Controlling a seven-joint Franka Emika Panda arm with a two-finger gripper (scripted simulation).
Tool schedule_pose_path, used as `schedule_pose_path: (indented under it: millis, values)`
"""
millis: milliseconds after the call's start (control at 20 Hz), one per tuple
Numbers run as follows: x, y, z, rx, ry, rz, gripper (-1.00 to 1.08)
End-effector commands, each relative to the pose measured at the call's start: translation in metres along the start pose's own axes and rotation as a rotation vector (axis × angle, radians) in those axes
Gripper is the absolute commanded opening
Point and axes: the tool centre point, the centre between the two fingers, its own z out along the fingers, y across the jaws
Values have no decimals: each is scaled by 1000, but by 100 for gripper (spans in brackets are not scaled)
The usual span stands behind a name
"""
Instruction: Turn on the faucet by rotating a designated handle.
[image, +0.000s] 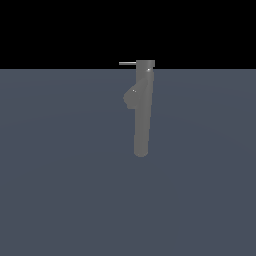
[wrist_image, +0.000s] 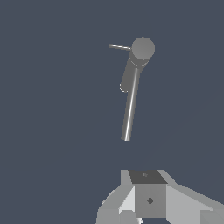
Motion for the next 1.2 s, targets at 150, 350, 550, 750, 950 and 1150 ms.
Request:
schedule_pose_path:
  millis: [150,350,550,750,950,1150]
  values:
    - [38,-2,31,1,-8,27,-100]
    - [67,-3,54,2,-14,48,-100]
    - [95,-3,77,3,-19,68,-100]
    - [122,-2,99,4,-25,87,-100]
    - [150,-1,121,5,-30,107,-100]
    - [175,0,141,5,-35,125,-100]
